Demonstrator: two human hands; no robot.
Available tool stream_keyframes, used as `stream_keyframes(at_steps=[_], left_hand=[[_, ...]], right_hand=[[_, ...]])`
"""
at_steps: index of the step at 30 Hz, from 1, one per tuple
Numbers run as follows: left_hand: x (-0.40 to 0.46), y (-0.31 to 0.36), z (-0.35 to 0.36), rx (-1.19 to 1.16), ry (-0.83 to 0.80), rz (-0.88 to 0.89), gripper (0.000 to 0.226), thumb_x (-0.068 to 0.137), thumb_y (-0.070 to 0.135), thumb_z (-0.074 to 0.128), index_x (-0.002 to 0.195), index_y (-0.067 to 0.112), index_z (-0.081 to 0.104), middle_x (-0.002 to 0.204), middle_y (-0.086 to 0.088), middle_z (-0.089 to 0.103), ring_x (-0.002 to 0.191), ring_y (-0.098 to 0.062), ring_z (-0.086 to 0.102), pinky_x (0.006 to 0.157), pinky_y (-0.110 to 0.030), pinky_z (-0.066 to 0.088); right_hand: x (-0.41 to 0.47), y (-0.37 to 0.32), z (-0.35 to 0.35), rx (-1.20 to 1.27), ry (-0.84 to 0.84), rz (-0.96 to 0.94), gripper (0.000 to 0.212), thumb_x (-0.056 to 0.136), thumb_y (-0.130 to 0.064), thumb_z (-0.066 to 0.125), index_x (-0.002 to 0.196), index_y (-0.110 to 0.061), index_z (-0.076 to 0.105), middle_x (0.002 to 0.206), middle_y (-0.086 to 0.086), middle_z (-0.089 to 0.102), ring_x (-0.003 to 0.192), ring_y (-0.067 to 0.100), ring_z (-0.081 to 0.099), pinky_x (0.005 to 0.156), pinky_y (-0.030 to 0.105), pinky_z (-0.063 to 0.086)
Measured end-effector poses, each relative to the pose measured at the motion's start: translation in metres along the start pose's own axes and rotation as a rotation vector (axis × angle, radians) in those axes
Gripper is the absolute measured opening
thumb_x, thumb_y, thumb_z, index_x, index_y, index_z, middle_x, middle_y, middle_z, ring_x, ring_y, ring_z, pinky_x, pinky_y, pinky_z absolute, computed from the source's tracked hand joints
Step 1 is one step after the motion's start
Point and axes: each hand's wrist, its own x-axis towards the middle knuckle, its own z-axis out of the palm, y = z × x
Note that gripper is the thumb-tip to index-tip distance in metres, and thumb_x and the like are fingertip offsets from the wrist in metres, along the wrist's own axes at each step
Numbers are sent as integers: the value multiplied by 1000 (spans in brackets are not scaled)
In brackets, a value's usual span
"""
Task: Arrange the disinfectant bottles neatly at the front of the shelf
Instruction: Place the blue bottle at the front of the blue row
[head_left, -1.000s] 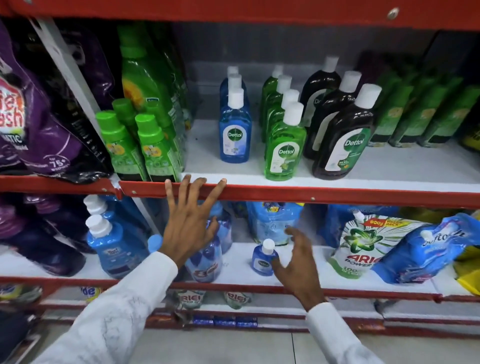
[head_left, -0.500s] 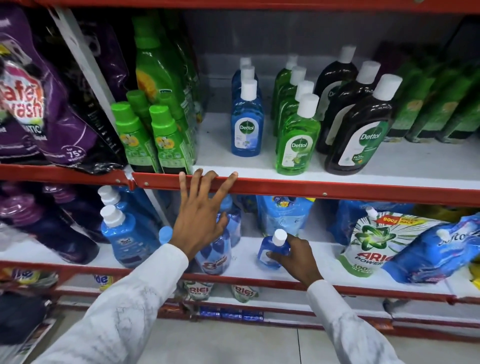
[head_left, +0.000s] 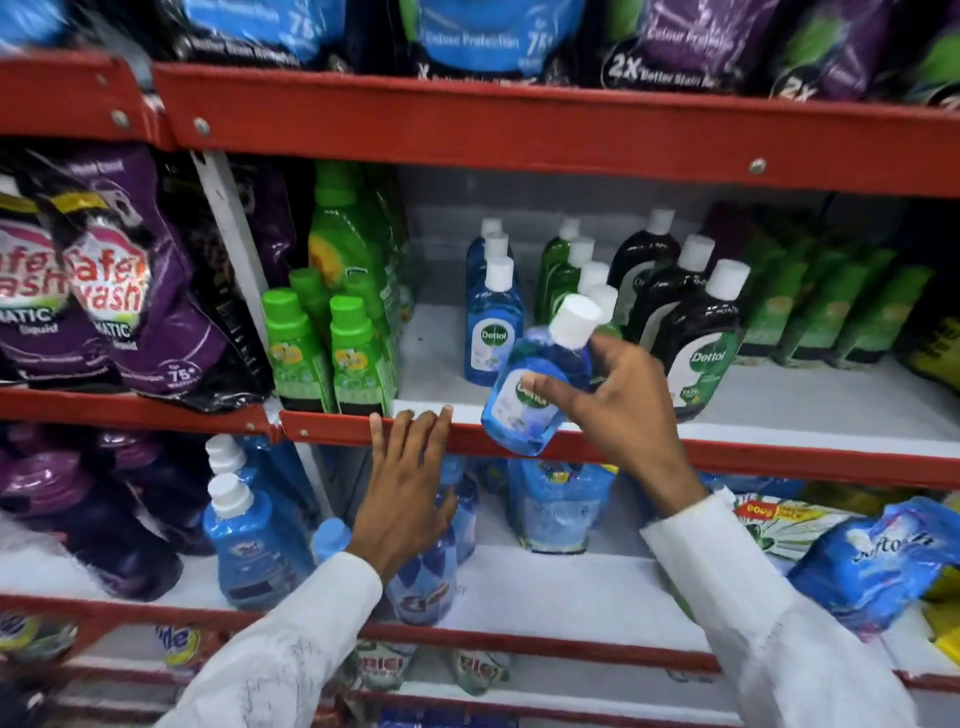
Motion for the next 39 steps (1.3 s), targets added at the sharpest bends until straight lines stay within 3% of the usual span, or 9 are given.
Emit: stream_keyframes(at_steps=[4,8,16,19,22,25,28,33,39], left_hand=[[-1,-3,2,16,10,15,101,70,40,72,154,7,26,145,-14,47,139,-40,38,122,-60,3],[-3,-7,4,55,32,50,97,72,41,70,152,4,29,145,-15,48,139,-40,41,120,-59,5],[-2,-8,2,55,64,58,91,68,32,65,149,5,33,144,-14,52,138,-39,45,120,-57,9],[4,-2,-8,-64,131,-21,72,75,27,57,144,7,43,138,-10,57,132,-32,50,121,-55,25],[16,7,-23,-276,217,-98,61,84,25,58,141,8,46,132,-11,60,124,-29,53,112,-45,41],[32,14,-32,-476,240,-162,60,89,24,60,144,8,44,139,-12,56,127,-27,52,112,-43,42],[53,9,-28,-624,237,-251,65,84,21,65,145,6,45,141,-15,59,125,-29,58,108,-45,48],[74,4,-19,-772,177,-326,50,81,9,79,128,8,63,112,-7,77,93,-11,74,87,-39,63],[76,5,-12,-812,215,-351,45,77,13,85,118,9,69,106,-3,79,89,-7,74,85,-35,63]], right_hand=[[34,-11,23,-89,4,-4,39,70,-35,86,102,-18,71,93,0,77,82,16,70,76,34,55],[53,-1,49,-192,-69,49,41,73,-32,84,103,-9,68,98,10,74,88,28,67,73,37,50],[69,9,64,-172,-156,29,52,77,-27,82,121,-9,63,115,9,72,104,25,66,77,27,44],[66,12,66,-141,-148,12,55,74,-28,84,122,-10,63,114,8,73,103,23,68,78,24,44],[59,16,68,-98,-105,15,60,72,-27,86,125,-12,64,115,6,74,101,19,70,87,28,52],[43,23,71,-113,-3,34,53,72,-26,86,119,-13,67,105,3,77,89,14,71,86,28,56],[23,34,78,-125,78,57,40,74,-26,84,109,-13,71,98,4,78,84,18,73,82,38,60],[10,52,88,-158,56,62,30,78,-22,80,107,-14,74,102,3,79,90,15,75,86,34,59],[9,60,90,-132,82,60,24,84,-14,72,108,-12,73,102,4,78,91,14,74,88,34,58]])
